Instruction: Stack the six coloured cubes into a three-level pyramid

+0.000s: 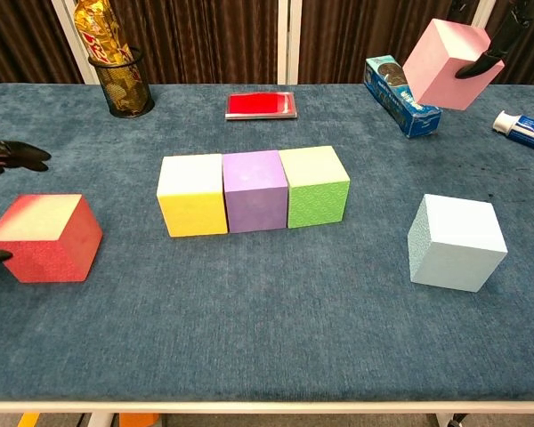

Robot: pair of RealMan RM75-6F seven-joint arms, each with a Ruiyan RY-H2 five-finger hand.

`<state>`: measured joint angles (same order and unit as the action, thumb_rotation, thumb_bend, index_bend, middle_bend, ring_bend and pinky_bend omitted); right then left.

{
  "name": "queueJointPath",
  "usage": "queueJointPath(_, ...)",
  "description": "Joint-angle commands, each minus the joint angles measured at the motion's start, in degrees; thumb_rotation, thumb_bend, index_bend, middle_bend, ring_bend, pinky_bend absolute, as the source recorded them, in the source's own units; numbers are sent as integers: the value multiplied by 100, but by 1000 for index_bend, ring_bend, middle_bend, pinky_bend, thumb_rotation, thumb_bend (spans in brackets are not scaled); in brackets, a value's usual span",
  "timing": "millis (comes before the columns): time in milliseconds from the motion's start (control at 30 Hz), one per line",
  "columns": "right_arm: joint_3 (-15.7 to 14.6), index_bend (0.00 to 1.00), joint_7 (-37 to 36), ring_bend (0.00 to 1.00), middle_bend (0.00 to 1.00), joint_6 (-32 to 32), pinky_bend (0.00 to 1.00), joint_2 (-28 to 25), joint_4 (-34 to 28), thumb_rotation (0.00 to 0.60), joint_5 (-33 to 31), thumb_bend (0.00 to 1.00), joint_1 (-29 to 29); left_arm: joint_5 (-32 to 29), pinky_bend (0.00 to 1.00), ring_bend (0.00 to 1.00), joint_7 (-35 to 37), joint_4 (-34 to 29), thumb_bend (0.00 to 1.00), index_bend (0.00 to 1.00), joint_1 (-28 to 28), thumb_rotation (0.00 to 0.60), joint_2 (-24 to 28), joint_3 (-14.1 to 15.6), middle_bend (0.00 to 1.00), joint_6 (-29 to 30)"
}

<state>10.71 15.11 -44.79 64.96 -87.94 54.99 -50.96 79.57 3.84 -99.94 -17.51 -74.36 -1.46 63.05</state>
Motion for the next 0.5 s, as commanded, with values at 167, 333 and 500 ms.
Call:
queueJointPath(167, -19, 0, -41, 46, 526, -4, 0, 10, 13, 600, 23, 147, 36, -165, 37, 0, 122, 353, 183, 93, -23, 600, -297, -26, 252, 0)
queueJointPath(333, 0, 0, -121, 46, 526, -53, 0, -15, 17, 600, 73, 147, 86, -206, 36, 48, 108, 384, 212, 110, -44, 600, -342, -96, 448, 70)
queueJointPath(500, 33, 0, -202, 47, 527, -64, 0, -57, 28, 600, 81, 148, 121, -118, 40, 86, 355, 52, 232, 124, -37, 600, -56, -294, 506, 332)
